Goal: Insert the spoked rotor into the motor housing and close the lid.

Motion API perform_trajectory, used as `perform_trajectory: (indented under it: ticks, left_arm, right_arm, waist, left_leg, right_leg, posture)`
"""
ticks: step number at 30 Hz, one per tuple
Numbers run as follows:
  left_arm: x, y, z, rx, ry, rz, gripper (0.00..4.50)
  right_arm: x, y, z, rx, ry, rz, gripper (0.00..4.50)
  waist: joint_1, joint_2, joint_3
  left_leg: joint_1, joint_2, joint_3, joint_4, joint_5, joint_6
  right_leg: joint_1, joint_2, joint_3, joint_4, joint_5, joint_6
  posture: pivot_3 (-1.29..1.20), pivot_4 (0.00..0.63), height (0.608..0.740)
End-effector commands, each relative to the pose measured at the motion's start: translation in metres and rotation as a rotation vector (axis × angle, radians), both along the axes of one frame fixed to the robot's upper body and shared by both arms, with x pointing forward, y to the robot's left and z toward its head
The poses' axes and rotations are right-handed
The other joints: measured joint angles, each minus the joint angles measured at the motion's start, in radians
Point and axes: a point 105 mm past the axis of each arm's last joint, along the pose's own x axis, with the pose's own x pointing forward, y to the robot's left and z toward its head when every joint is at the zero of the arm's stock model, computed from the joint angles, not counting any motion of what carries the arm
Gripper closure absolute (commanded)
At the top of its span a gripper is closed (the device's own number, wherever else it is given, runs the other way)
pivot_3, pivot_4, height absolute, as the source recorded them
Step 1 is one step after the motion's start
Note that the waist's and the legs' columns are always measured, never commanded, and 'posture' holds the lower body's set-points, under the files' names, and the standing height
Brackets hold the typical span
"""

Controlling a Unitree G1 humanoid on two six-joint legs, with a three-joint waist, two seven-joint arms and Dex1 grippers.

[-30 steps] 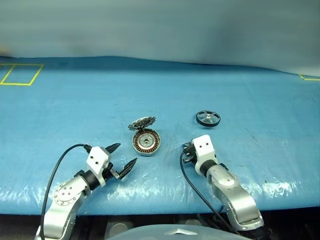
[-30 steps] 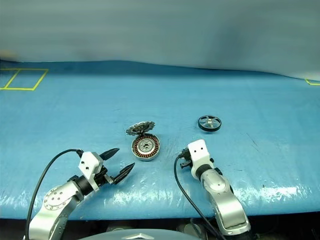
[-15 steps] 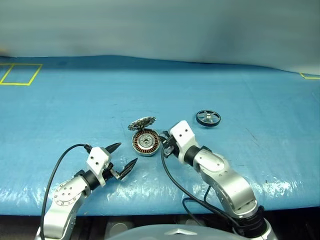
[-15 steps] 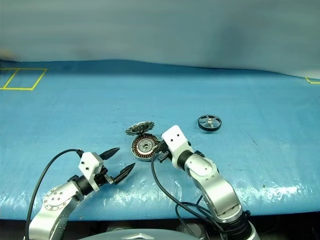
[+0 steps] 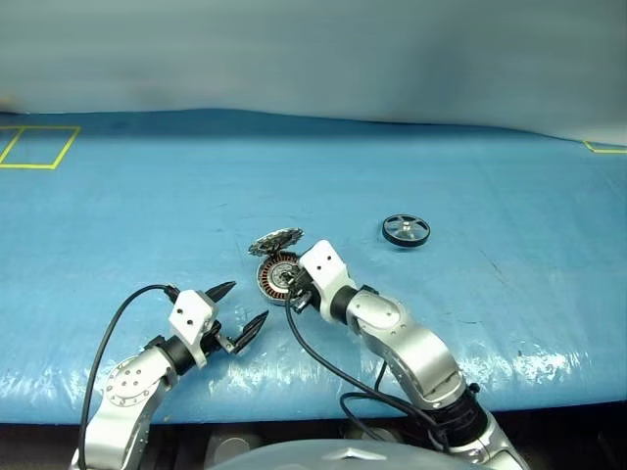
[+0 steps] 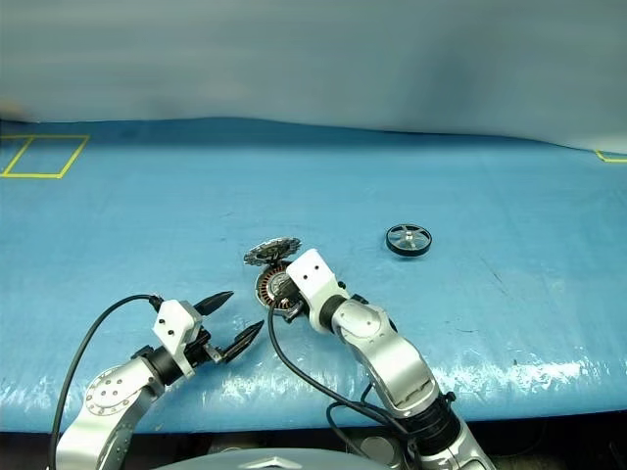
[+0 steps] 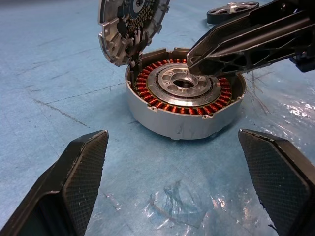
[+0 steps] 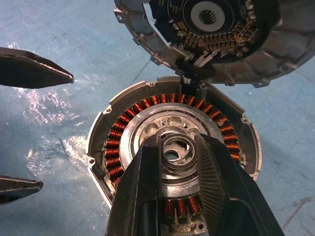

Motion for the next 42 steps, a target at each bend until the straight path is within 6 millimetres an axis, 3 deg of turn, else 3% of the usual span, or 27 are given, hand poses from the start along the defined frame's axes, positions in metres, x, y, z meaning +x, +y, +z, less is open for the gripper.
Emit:
perform_trajectory:
  ticks: [1, 10, 26, 32, 39, 42]
  left_arm:
    - [0.0, -0.003, 0.007, -0.001, -0.033, -0.004, 0.0]
    - [0.001, -0.003, 0.007, 0.005, -0.037, 0.01, 0.0]
    - [0.003, -0.004, 0.006, 0.001, -0.036, 0.01, 0.0]
    - [0.003, -0.004, 0.006, -0.002, -0.037, 0.01, 0.0]
    - [0.003, -0.004, 0.005, -0.002, -0.037, 0.018, 0.0]
    - [0.002, -0.004, 0.005, -0.004, -0.036, 0.019, 0.0]
  right_arm:
    - [0.003, 0.009, 0.012, 0.037, -0.046, 0.019, 3.84]
    - [0.004, 0.014, 0.005, 0.036, -0.023, 0.023, 3.84]
    - [0.004, 0.0, -0.002, 0.007, -0.006, -0.003, 3.84]
    - [0.001, 0.006, 0.001, 0.03, -0.006, 0.012, 1.94]
    - [-0.005, 0.006, 0.026, 0.098, -0.029, 0.035, 1.94]
    - [-0.004, 0.003, 0.032, 0.053, -0.049, 0.015, 2.51]
  waist:
    - [-0.001, 0.0, 0.0]
    - [-0.002, 0.0, 0.0]
    - [-0.001, 0.0, 0.0]
    - [-0.001, 0.0, 0.0]
    - [-0.001, 0.0, 0.0]
    - [-0.002, 0.001, 0.0]
  left_leg:
    - [0.0, 0.0, 0.0, 0.0, 0.0, 0.0]
    - [0.0, 0.0, 0.0, 0.0, 0.0, 0.0]
    - [0.001, 0.0, 0.0, 0.0, 0.0, 0.0]
    - [0.001, 0.0, 0.0, 0.0, 0.0, 0.0]
    - [0.0, 0.0, 0.0, 0.0, 0.0, 0.0]
    - [0.0, 0.0, 0.0, 0.0, 0.0, 0.0]
  right_leg:
    - [0.0, 0.0, 0.0, 0.0, 0.0, 0.0]
    - [0.0, 0.0, 0.0, 0.0, 0.0, 0.0]
    - [0.001, 0.0, 0.0, 0.0, 0.0, 0.0]
    - [0.001, 0.0, 0.0, 0.0, 0.0, 0.0]
    - [0.0, 0.0, 0.0, 0.0, 0.0, 0.0]
    - [0.0, 0.0, 0.0, 0.0, 0.0, 0.0]
  posture:
    - [0.0, 0.15, 0.74]
    - [0.0, 0.15, 0.74]
    - [0.0, 0.15, 0.74]
    - [0.0, 0.15, 0.74]
    - [0.0, 0.15, 0.74]
    - [0.0, 0.15, 0.74]
